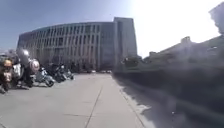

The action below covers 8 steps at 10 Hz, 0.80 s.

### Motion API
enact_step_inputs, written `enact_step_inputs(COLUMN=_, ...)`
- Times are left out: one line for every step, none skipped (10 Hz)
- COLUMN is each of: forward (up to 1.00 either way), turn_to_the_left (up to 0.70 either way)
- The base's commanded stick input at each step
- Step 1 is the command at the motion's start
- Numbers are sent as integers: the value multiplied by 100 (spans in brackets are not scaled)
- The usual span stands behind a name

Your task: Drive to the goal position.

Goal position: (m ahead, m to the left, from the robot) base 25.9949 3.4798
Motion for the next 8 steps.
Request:
enact_step_inputs(forward=100, turn_to_the_left=35)
enact_step_inputs(forward=100, turn_to_the_left=43)
enact_step_inputs(forward=100, turn_to_the_left=43)
enact_step_inputs(forward=100, turn_to_the_left=43)
enact_step_inputs(forward=100, turn_to_the_left=43)
enact_step_inputs(forward=100, turn_to_the_left=43)
enact_step_inputs(forward=100, turn_to_the_left=43)
enact_step_inputs(forward=100, turn_to_the_left=5)
